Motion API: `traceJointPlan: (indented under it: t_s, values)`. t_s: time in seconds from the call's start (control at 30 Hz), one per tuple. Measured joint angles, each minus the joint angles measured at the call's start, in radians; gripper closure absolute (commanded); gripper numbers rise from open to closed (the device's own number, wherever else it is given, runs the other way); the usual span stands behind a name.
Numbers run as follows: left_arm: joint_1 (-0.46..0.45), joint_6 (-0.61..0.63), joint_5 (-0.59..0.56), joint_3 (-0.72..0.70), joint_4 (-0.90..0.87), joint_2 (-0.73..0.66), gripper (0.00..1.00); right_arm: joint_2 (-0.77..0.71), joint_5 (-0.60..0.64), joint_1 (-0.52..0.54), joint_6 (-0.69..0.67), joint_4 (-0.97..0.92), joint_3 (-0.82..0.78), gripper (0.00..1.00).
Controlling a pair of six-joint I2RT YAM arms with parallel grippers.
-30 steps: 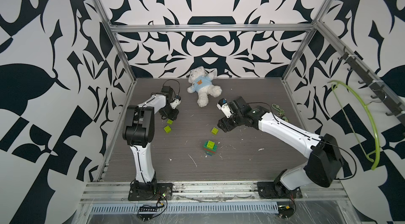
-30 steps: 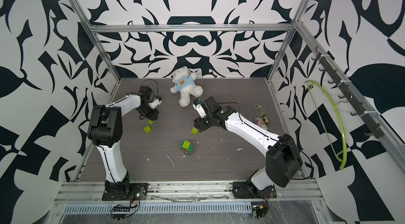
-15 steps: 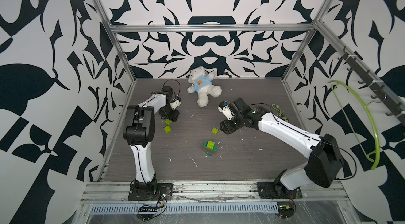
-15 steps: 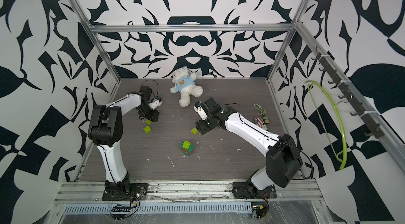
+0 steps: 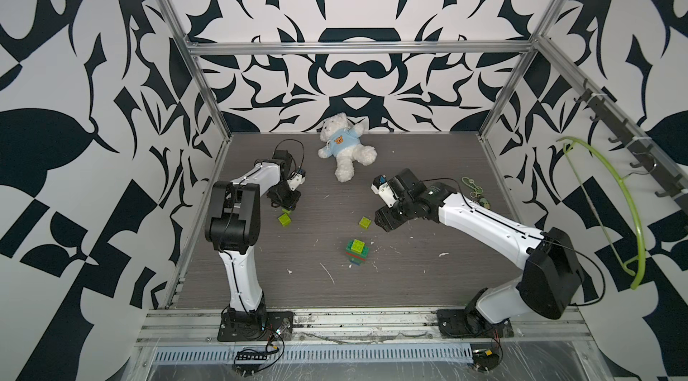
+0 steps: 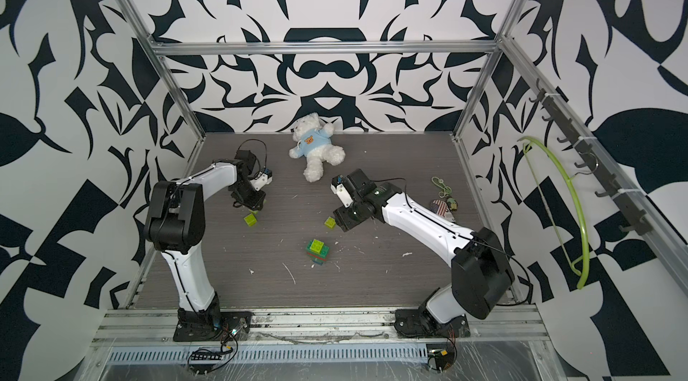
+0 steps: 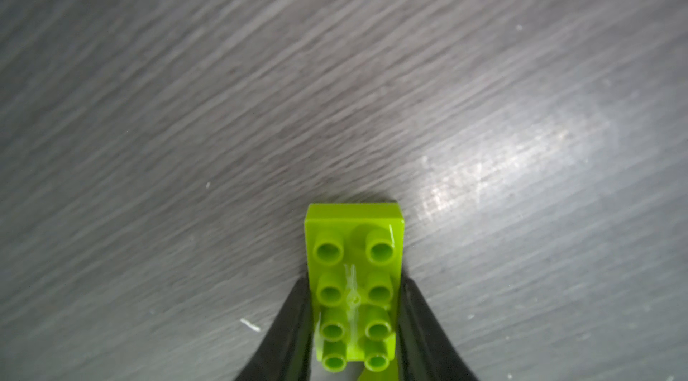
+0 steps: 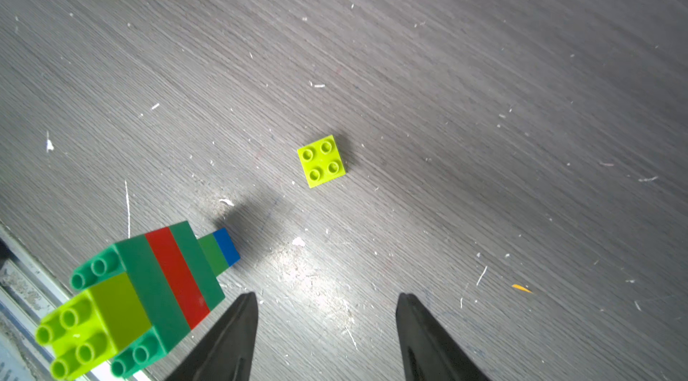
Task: Assemble a carrot with lego
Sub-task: Pick up the lego brick from the center of the board, then assemble the lego brick with the lego brick.
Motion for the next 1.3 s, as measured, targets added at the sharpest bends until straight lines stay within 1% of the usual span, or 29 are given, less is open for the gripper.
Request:
traceJointPlan:
  t_s: [0.1,0.17,0.27,0.37,0.43,0.47,0.57,0.7,0.77,0.87,0.97,1.1,1.3]
  values:
    - [0.000,0.003,0.012,0.000,0.001,-0.013,0.84,-0.038,-0.028,-0.013,-0.003,-0.009,-0.026,0.35]
    - [-0.002,0.010,0.036,0.000,0.000,-0.047,0.85,-0.072,-0.061,-0.035,-0.002,-0.011,-0.040,0.35]
    - [-0.012,0.046,0.109,-0.001,-0.005,-0.169,0.85,-0.119,-0.124,-0.085,0.005,-0.018,-0.058,0.35]
    - [-0.049,0.135,0.204,0.001,-0.030,-0.338,0.87,-0.139,-0.187,-0.126,0.019,-0.022,-0.071,0.35]
    - [-0.117,0.229,0.256,0.004,-0.070,-0.447,0.88,-0.140,-0.223,-0.146,0.031,-0.022,-0.082,0.35]
    - [-0.166,0.278,0.275,0.009,-0.093,-0.492,0.87,-0.139,-0.238,-0.154,0.035,-0.023,-0.089,0.35]
    - [-0.332,0.411,0.316,0.035,-0.176,-0.560,0.88,-0.137,-0.263,-0.187,0.046,-0.028,-0.098,0.35]
    - [-0.521,0.523,0.312,0.093,-0.293,-0.535,0.88,-0.139,-0.260,-0.243,0.058,-0.027,-0.103,0.35]
    - [-0.593,0.560,0.290,0.114,-0.335,-0.504,0.88,-0.150,-0.241,-0.267,0.060,-0.023,-0.114,0.35]
    - [-0.676,0.608,0.262,0.137,-0.379,-0.448,0.87,-0.177,-0.206,-0.294,0.065,-0.023,-0.140,0.35]
    - [-0.721,0.643,0.237,0.180,-0.424,-0.370,0.87,-0.196,-0.180,-0.314,0.071,-0.025,-0.154,0.35]
    - [-0.752,0.676,0.200,0.244,-0.469,-0.276,0.88,-0.199,-0.162,-0.321,0.074,-0.024,-0.154,0.35]
    - [-0.775,0.709,0.156,0.272,-0.509,-0.216,0.88,-0.199,-0.159,-0.321,0.074,-0.023,-0.154,0.35]
